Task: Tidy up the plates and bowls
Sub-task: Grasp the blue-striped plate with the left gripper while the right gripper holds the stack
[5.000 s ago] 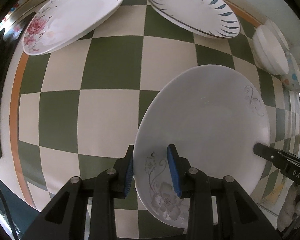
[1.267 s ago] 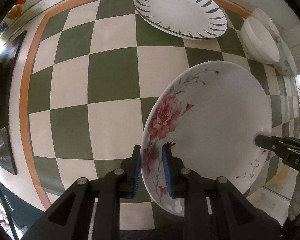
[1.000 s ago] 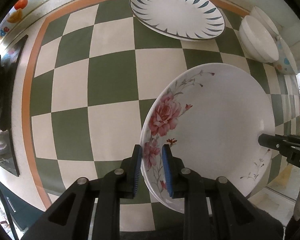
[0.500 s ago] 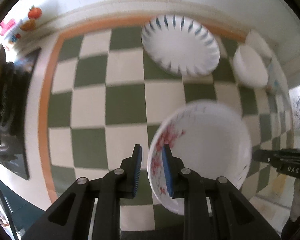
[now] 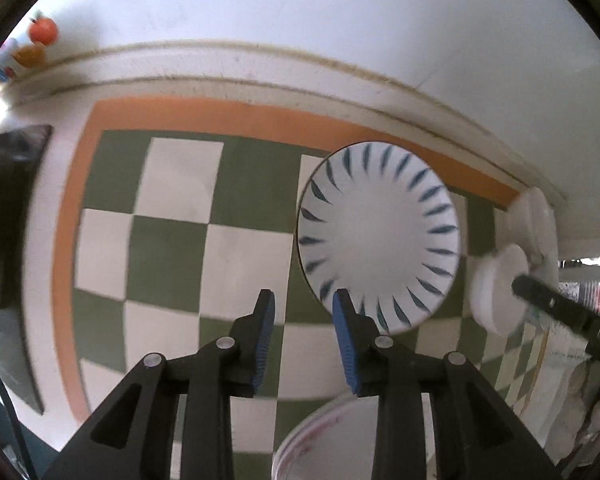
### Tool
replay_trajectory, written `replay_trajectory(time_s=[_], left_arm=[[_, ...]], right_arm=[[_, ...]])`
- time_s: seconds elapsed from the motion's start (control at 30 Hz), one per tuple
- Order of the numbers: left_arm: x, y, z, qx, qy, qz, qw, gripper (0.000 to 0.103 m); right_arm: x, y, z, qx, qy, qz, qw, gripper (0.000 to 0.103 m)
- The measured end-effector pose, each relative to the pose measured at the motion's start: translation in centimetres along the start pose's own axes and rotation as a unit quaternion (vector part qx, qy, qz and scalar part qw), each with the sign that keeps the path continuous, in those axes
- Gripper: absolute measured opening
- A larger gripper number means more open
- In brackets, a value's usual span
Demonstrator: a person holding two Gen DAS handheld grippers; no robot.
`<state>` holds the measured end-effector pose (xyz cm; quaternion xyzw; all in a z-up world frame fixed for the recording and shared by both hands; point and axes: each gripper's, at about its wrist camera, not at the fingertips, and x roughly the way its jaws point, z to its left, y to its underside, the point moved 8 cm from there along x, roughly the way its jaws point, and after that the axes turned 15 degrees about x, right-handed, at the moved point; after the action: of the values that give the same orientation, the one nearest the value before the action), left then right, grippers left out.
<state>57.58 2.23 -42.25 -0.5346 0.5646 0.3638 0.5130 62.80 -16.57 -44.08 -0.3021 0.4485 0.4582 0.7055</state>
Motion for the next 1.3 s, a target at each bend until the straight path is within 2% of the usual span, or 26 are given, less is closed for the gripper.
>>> replay_trajectory(time_s=[0.13,0.33,0.4,0.47,0.53,0.9,1.13,1.3], left_arm=[[3.9,-1.0,0.9,-0.009,0.005,0.034,0.9994,0.028],[6.7,-1.7,1.3,-0.005,0.012,0.051,0.9986,0.027],[7.1,-1.8,1.1,0.004,0.016,0.05,0.9986,0.023],[7.3,-1.8,0.9,0.007,0.027,0.044,0.9987,0.019],[7.2,-1.8,0.7,0.011,0.026,0.041,0.9988,0.016],[5.0,-2.2,-0.1,0.022,0.006,0.02,0.9995,0.016],[1.3,-2.2,-0.1,0.029,0.001,-0.004,0.9996,0.016],[-2.0,-0.4,-0.4,0.033,-0.001,-0.024,0.9992,0.016]], right_arm=[[4.0,-4.2,-0.2,0.004,0.031,0.017,0.999,0.039],[8.1,-7.2,-0.3,-0.015,0.07,0.04,0.997,0.033],[9.2,-7.5,-0.4,-0.013,0.072,0.057,0.996,0.02],[10.3,-7.4,-0.6,-0.007,0.067,0.078,0.995,0.013],[11.0,-7.3,-0.8,-0.005,0.062,0.083,0.995,0.011],[10.3,-6.5,-0.5,-0.022,0.061,0.065,0.996,0.01],[6.9,-5.3,0.5,-0.036,0.044,0.045,0.997,0.008],[4.2,-3.3,1.1,-0.047,0.029,0.039,0.998,0.008]])
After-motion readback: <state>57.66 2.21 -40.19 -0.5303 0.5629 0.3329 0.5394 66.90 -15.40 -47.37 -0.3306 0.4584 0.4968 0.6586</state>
